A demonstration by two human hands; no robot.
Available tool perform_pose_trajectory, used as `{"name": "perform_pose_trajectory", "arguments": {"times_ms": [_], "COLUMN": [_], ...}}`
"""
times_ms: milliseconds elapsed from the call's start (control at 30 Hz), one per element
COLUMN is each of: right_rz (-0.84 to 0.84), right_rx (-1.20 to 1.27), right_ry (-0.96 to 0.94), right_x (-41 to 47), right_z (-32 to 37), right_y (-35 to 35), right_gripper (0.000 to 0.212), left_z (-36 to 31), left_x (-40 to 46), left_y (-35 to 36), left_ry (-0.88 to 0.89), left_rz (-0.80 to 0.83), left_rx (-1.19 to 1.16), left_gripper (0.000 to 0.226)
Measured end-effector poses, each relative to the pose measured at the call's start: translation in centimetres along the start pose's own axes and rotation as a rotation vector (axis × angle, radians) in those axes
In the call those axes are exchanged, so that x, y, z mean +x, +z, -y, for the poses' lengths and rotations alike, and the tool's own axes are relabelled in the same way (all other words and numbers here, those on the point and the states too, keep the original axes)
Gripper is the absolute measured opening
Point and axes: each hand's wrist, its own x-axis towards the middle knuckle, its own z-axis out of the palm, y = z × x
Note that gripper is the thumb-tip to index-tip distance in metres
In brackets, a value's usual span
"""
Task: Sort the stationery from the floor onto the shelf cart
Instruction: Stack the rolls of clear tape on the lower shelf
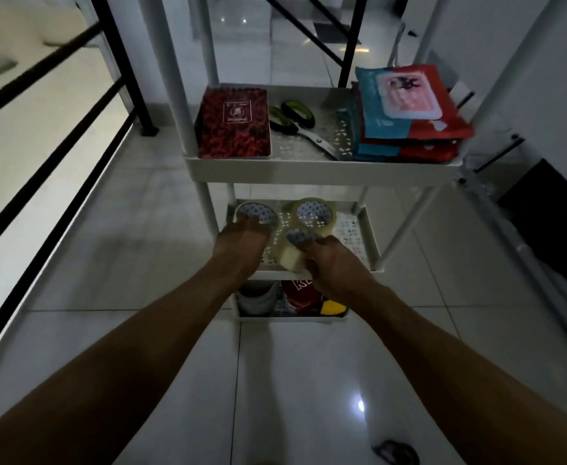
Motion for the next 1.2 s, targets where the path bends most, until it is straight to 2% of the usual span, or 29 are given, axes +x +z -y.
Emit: {"name": "perform_pose_trajectory", "arguments": {"times_ms": [167, 367, 500, 567, 667, 767, 867, 1000, 1100, 1200], "right_rz": [0.01, -0.054, 0.019, 0.04, 0.079, 0.086, 0.016, -0.061, -0.065, -0.072], "right_rx": [-0.028, 0.0, 0.06, 0.09, 0.123, 0.122, 0.111, 0.05, -0.013, -0.03], "right_ry": [-0.021, -0.07, -0.085, -0.105, -0.143, -0.164, -0.133, -0.07, -0.009, 0.037], "right_x": [1.2, 2.6, 3.3, 3.6, 4.0, 3.8, 2.9, 0.9, -1.3, -4.1], "right_z": [0.0, 0.5, 0.8, 1.0, 1.3, 1.8, 2.5, 3.2, 3.8, 4.5], "right_y": [1.7, 3.0, 4.3, 4.6, 4.5, 4.4, 4.2, 2.8, 0.8, -1.5], "right_gripper": [0.053, 0.048, 0.047, 0.047, 0.05, 0.046, 0.041, 0.042, 0.048, 0.052], "left_z": [0.1, 1.5, 2.0, 2.1, 1.9, 1.6, 1.0, -0.7, -1.0, -0.8], "left_x": [3.5, 6.5, 6.9, 6.8, 6.6, 6.2, 5.9, 2.6, -2.4, -7.7], "left_y": [1.1, 2.8, 3.1, 3.1, 2.9, 2.5, 1.3, -0.8, -3.2, -4.9], "left_ry": [-0.005, 0.009, -0.011, -0.017, -0.114, -0.161, -0.122, 0.0, 0.135, 0.169], "left_rz": [0.035, -0.078, -0.118, -0.117, -0.067, -0.022, -0.016, 0.068, -0.046, -0.175], "left_rx": [-0.057, -0.218, -0.325, -0.325, -0.28, -0.209, -0.271, -0.317, -0.289, -0.213], "left_gripper": [0.043, 0.039, 0.031, 0.03, 0.029, 0.034, 0.048, 0.04, 0.044, 0.061]}}
